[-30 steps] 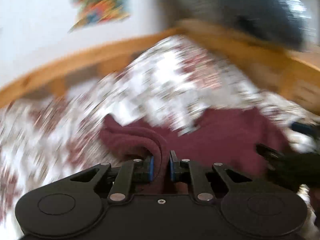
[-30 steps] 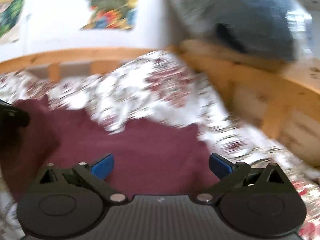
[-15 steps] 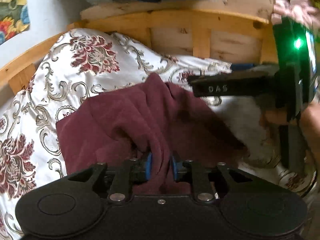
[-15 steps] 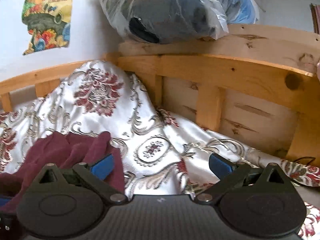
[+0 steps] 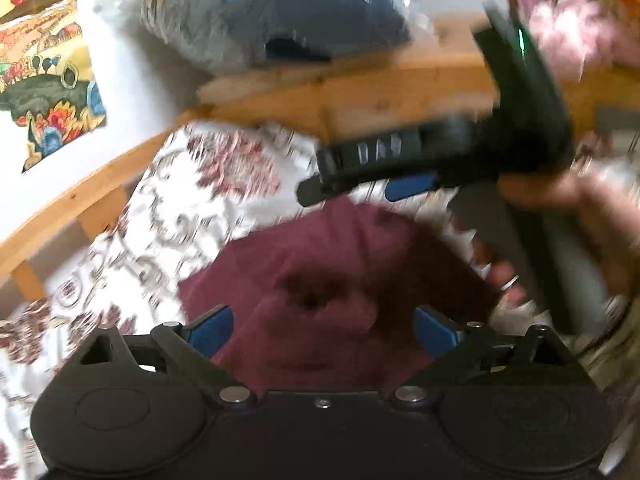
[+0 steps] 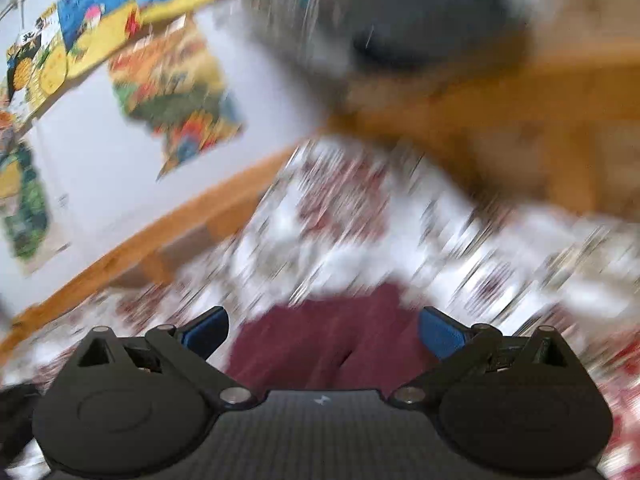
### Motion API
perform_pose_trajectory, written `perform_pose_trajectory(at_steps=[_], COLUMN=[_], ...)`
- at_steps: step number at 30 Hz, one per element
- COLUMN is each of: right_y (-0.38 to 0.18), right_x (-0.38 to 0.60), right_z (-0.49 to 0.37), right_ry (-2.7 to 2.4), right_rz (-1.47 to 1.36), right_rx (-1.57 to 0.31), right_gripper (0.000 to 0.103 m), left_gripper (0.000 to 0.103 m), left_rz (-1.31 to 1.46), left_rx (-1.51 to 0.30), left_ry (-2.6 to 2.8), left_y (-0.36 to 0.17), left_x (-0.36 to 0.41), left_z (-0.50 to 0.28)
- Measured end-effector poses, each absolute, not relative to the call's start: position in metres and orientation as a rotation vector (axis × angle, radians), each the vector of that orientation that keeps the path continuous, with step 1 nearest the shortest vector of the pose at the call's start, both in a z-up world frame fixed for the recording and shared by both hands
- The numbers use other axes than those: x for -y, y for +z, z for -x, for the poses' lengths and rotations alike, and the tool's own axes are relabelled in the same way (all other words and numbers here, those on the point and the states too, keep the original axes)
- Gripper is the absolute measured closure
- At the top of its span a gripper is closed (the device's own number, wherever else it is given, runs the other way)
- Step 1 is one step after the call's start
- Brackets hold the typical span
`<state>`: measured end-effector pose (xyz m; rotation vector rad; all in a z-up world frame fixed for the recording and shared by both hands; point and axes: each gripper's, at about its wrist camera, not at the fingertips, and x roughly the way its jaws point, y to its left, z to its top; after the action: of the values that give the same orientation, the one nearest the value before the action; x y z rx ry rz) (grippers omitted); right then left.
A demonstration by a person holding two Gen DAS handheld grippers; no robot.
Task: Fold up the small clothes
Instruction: 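Grasp the shirt edge with the left gripper while the right gripper grasps the other side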
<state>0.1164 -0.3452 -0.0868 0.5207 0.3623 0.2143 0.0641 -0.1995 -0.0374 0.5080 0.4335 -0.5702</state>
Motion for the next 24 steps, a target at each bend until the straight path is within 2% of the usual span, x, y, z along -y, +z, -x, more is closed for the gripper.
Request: perform_pose_trajectory(at_steps=[4,10,19,24], right_y=[-0.096,-0.109,-0.113,-0.111], right_x=[0.335,0.318,0.308,0.305], right_z=[-0.131,-0.153,-0.155,-0.156], right_ry=[0.278,0.183,0.081,0.058], right_rz=[-0.594,-0.561,-0.439,-0.406], right_rx=[-0.397,-0.493,-0.524,-0.522], right_gripper=[0.000,0.001,0.026,0.044], left_gripper=[0.006,0.006,0.006,0.006], left_rz=[-0.573,-0.582,-0.572,-0.576], left_rx=[-0.506,-0.575,-0.572,-0.565], left_ry=[-0.511,-0.440,-0.385,-0.413], left_y=[-0.055,-0.065,-0.068,-0.068], left_x=[0.198,0.190,0.179,0.180], left_z=[-0.069,-0.079,-0.091,-0.091])
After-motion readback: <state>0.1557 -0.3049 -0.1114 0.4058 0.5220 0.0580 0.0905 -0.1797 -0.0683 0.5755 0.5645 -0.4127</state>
